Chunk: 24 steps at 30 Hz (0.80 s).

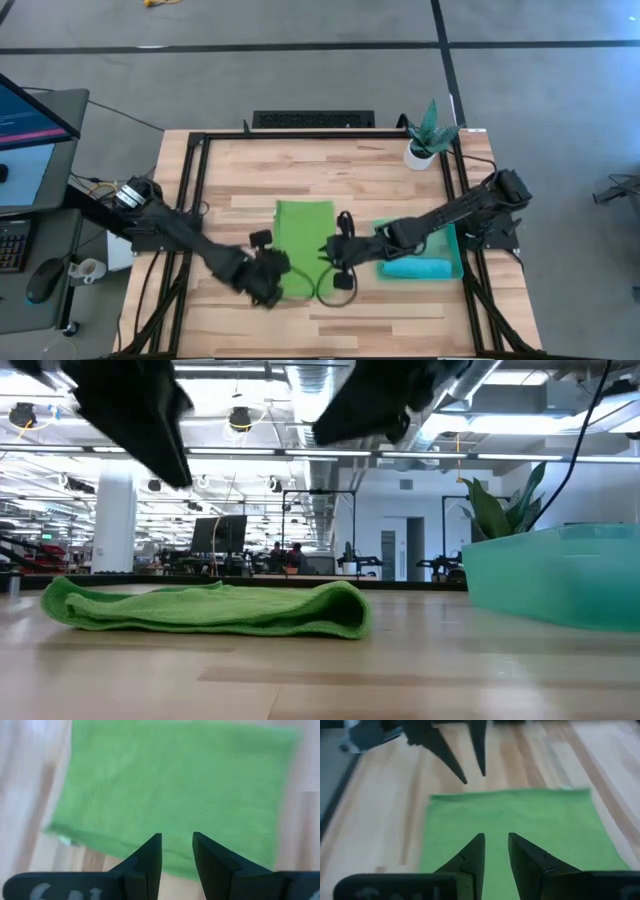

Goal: Roll microfiber towels into tight, uniform cylinder then place into a basket
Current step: Fold the green microfiber towel

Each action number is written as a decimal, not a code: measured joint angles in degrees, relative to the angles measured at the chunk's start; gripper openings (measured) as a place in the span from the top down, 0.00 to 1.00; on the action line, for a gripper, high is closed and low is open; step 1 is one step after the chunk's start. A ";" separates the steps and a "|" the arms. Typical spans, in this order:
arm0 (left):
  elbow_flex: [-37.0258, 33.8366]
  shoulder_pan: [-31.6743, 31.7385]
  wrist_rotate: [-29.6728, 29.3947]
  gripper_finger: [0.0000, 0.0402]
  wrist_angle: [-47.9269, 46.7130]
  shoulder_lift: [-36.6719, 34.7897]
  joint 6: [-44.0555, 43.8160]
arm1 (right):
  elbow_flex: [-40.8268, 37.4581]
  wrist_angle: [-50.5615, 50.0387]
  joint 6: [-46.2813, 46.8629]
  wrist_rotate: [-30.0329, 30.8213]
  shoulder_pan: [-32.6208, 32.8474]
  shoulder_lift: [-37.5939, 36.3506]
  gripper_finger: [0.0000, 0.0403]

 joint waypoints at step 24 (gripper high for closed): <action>1.20 -16.13 -9.22 0.63 5.37 3.87 -5.44 | -0.27 11.48 -12.63 -0.28 8.27 6.25 0.59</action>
